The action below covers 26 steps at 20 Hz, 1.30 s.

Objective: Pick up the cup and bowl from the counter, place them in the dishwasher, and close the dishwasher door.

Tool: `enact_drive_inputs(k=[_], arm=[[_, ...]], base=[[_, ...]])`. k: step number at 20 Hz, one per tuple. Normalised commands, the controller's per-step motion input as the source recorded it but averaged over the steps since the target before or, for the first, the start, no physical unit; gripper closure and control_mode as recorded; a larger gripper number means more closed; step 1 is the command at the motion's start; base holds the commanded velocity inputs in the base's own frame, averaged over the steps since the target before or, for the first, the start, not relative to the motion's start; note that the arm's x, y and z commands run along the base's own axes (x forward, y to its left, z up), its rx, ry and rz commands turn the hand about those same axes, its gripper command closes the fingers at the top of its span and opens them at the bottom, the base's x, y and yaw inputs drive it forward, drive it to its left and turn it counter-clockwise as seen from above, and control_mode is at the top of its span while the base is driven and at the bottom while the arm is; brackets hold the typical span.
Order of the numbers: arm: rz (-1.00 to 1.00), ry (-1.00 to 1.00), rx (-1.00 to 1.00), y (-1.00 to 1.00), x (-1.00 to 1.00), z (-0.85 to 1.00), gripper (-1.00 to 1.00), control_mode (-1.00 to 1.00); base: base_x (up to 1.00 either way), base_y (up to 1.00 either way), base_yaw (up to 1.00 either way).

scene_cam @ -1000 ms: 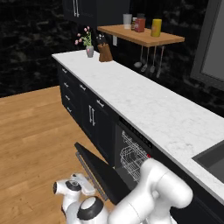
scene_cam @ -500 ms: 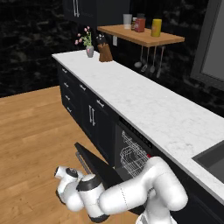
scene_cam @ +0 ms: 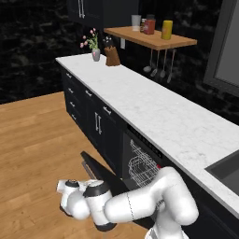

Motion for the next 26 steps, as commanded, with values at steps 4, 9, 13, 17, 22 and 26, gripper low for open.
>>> enact_drive_inputs(k=[4, 9, 13, 17, 22, 26], arm=[[0.05, 0.47, -0.78, -1.0, 0.0, -0.66, -1.0, -1.0], [0.06, 0.49, -0.7, -1.0, 0.11, -0.49, -1.0, -1.0], [0.05, 0.52, -0.63, -1.0, 0.39, -0.4, -1.0, -1.0], [0.04, 0.49, -0.54, -1.0, 0.61, -0.34, -1.0, -1.0], [0.0, 0.47, -0.38, -1.0, 0.98, -0.21, -1.0, -1.0], [-0.04, 0.43, -0.26, -1.0, 1.0, -0.26, -1.0, -1.0]], base=[[0.0, 0.0, 0.0], [0.0, 0.0, 0.0], [0.0, 0.0, 0.0], [0.0, 0.0, 0.0], [0.0, 0.0, 0.0], [0.0, 0.0, 0.0]])
